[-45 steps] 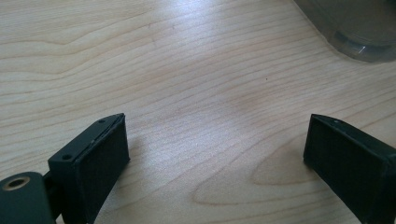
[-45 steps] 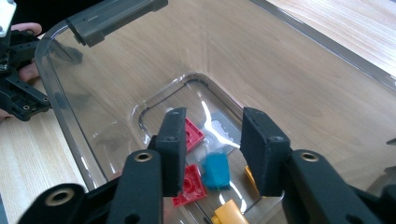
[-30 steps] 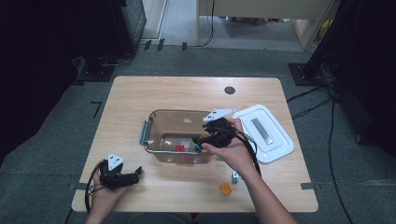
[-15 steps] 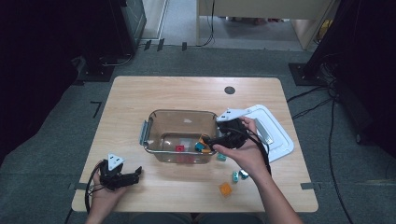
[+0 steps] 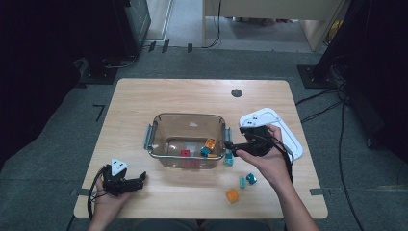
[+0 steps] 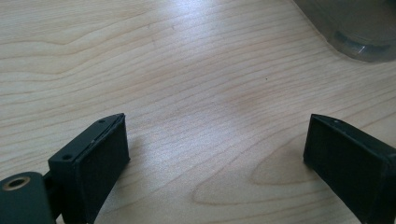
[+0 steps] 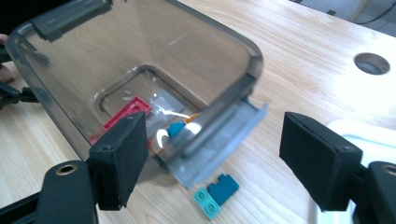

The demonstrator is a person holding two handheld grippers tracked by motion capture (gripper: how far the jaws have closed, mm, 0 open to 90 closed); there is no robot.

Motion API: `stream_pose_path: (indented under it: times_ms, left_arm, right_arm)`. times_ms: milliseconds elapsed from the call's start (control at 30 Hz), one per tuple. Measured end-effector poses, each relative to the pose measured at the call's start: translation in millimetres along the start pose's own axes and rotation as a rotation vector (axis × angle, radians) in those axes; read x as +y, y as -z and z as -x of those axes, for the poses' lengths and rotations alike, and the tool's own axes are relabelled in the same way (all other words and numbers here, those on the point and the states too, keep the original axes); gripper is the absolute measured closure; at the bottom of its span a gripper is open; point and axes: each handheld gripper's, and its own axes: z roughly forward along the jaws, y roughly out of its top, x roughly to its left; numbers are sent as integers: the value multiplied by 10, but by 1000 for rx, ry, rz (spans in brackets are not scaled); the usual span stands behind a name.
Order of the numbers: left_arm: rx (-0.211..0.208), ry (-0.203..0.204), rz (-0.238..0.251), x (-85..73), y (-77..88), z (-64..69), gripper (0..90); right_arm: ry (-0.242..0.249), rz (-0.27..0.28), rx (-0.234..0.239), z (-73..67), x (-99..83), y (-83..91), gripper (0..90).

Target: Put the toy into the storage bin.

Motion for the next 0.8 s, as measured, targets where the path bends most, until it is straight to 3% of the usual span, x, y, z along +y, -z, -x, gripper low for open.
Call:
stream_pose_path:
  times_ms: [567,800]
  left_arm:
    - [-1,0,-2,0,1,0,66]
    - [-1,0,-2,0,1,0,65]
  right_arm:
    - [-85,16,-47,269,-437,62,300]
    - [-90,-2,-17,301,-628,-45,361]
